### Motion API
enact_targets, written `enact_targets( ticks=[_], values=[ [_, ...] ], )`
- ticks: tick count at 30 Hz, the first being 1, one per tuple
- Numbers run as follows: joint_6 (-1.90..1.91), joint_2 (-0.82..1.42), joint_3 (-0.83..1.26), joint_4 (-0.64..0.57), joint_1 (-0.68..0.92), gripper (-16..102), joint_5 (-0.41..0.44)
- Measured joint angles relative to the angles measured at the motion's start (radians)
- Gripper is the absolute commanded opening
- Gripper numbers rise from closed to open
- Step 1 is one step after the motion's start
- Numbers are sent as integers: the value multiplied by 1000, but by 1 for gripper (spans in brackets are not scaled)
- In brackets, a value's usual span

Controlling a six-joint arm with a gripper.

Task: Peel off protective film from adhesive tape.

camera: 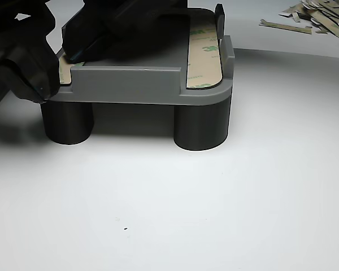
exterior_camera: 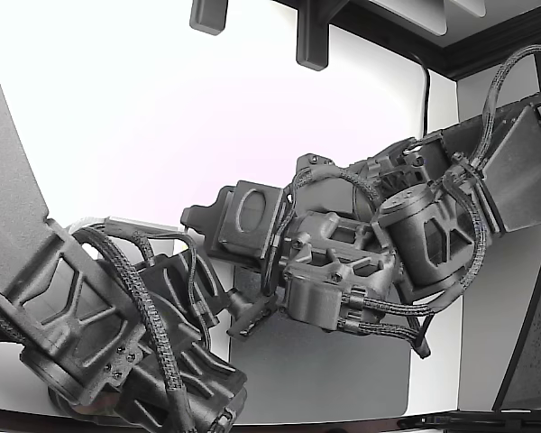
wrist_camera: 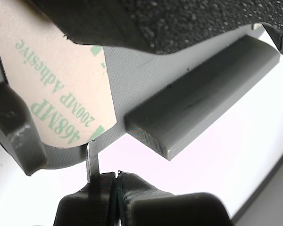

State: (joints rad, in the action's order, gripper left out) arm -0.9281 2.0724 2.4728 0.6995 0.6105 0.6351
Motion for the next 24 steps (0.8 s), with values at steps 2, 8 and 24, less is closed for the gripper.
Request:
enact_targets(
  ticks=[2,8,24],
  values=[
    [2,-2,0,0,0,-11,-2],
    [6,-2,0,0,2,-11,-2],
    [20,-3,-9,11,12,-11,3]
  ],
)
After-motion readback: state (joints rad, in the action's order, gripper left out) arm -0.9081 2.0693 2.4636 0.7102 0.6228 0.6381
